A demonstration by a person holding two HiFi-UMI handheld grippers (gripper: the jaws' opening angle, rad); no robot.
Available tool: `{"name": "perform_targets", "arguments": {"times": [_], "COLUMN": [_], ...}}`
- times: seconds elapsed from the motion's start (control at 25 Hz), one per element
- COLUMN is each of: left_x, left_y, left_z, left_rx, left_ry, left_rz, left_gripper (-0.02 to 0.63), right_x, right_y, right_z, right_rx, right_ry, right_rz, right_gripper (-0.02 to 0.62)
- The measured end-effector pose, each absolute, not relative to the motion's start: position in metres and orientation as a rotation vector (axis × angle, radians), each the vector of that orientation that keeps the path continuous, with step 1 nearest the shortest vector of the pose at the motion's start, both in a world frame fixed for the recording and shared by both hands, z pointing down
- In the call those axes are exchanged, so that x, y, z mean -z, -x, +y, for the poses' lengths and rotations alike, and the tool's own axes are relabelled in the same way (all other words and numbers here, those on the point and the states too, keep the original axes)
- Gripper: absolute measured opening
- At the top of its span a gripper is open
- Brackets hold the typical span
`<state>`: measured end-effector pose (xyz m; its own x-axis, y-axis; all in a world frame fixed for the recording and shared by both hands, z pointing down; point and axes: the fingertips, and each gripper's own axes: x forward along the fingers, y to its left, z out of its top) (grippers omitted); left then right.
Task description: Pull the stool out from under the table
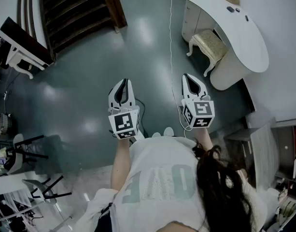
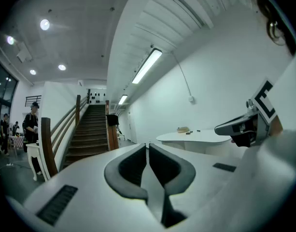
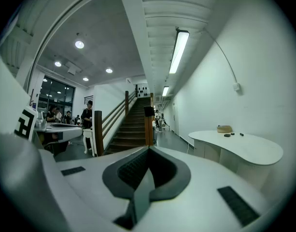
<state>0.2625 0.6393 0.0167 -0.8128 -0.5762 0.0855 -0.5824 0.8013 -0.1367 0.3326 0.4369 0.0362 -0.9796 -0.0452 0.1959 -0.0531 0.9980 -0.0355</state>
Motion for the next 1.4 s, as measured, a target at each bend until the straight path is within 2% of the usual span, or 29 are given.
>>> {"name": "perform_targets", "arguments": {"times": [0.32, 0.48, 0.88, 1.4], "left_x": [-0.015, -0.019, -0.037, -0.039], "left_y": [-0.263, -0.262, -0.257, -0.144], "left_z": [0.641, 0.628, 0.579, 0.498], "left_rx": [-0.214, -0.304, -0.194, -0.122], "left_ry": [-0.97, -0.998, -1.106, -1.206], "left_rz": [-2.948, -2.939, -2.899, -2.906], "left_gripper": [0.041, 0.041, 0.041, 0.041], "right_x": [-0.047, -0.047, -0.073, -0.073], "right_y": [-0.343, -0.346, -0.349, -0.262], "right_z": [0.451, 0.451, 0.423, 0.346], "right_rx": [-0.055, -0.069, -0.086, -0.099], "right_ry": [-0.051, -0.038, -0.072, -0.207], "right_rz": [-2.936, -2.959, -2.935, -2.984], "right_gripper": [0.029, 0.029, 0.029, 0.029]}}
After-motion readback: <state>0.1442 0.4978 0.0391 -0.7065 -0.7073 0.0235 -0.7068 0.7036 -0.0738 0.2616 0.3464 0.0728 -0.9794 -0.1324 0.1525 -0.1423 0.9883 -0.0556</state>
